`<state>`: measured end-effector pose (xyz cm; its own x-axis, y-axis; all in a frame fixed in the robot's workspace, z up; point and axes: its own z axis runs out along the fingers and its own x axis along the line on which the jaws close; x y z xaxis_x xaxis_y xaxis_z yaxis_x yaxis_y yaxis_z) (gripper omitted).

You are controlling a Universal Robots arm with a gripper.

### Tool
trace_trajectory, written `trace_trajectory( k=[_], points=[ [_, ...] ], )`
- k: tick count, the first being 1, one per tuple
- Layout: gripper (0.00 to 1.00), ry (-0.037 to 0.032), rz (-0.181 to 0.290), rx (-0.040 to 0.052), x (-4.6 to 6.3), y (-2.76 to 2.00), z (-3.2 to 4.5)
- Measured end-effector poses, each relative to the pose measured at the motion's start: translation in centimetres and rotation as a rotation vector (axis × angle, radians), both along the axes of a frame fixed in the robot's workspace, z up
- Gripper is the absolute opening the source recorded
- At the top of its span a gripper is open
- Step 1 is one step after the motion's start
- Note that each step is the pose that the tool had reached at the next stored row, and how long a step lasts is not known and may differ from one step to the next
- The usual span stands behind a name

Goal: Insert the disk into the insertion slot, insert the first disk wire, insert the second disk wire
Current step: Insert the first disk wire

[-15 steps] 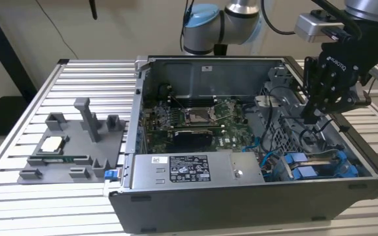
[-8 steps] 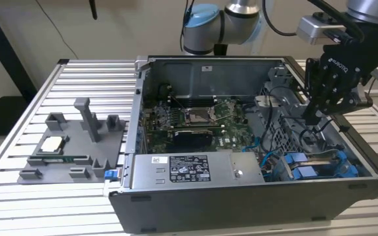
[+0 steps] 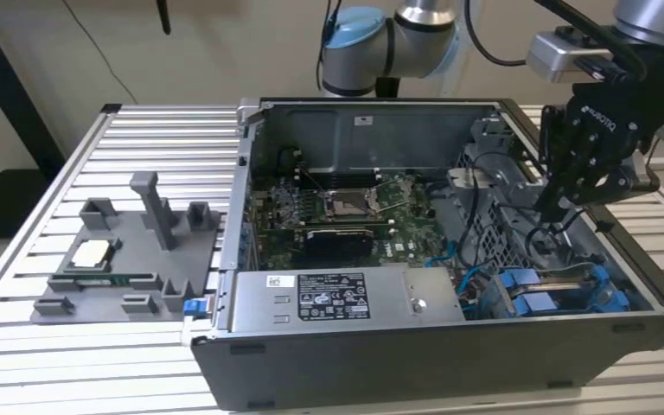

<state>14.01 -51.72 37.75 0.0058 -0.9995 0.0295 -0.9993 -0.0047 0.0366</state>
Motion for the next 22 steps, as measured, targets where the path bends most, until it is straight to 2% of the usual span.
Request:
trace_trajectory(
  k=[11,22],
  points=[
    [0.19,0.0,0.0,0.0001,0.03,-0.06,-0.26],
    [0.19,0.0001,0.0,-0.0003,0.03,-0.34,-0.77]
  ],
)
